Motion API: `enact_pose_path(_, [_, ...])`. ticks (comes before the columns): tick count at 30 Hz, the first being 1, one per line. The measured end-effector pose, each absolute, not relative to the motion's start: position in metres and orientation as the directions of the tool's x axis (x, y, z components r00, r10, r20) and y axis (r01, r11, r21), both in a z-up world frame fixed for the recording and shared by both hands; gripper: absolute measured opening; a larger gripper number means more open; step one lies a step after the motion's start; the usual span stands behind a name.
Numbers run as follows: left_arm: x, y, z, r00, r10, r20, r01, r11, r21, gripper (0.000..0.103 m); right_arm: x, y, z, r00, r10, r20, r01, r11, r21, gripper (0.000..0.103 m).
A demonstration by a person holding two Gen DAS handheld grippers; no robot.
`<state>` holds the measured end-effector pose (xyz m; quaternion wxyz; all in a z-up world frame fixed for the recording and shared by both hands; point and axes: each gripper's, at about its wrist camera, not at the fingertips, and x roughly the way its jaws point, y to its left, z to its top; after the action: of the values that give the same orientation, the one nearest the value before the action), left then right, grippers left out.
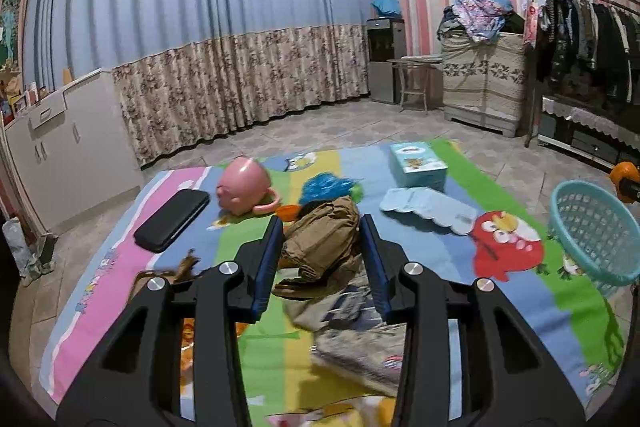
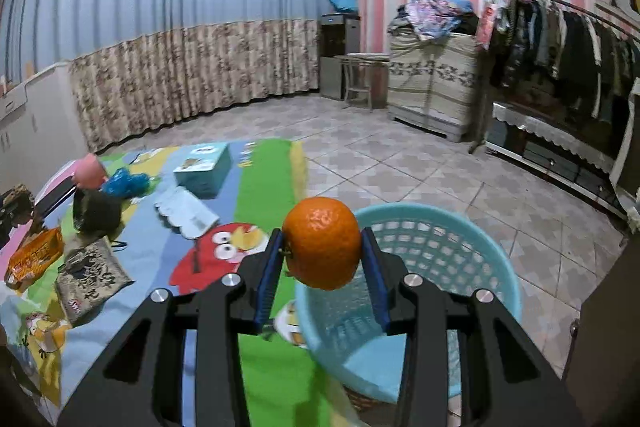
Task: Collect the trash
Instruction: 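Carry the orange in the right tool and the cloth bundle in the left tool to the basket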
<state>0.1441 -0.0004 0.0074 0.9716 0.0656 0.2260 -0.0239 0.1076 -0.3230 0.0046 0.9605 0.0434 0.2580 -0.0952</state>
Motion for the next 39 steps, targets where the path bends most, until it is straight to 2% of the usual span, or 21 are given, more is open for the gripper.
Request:
enact_pose_path(25, [0.158,-0.118,0.014,0.874,-0.215,-0.435,0.267,0.962,0.061,0.039,0.099,-0.377,-0.01,0.838,-0.186,-0.512,0.273,0.957,0.099,0.039])
enact_pose_path(33, [0.165,-0.151,-0.003,0.825,-0.285,-0.488,0.331,0.944,0.009,0.039,0.1,-0.395,-0.017,0.837,-0.179,-0.517,0.295,0.944,0.151,0.039])
enact_pose_path(39, [0.167,-0.185,-0.013,0.801,-0.322,-0.505,0.383,0.924,0.018,0.039,0.109,-0.403,-0.026,0.819,-0.183,-0.544,0.307,0.94,0.146,0.039])
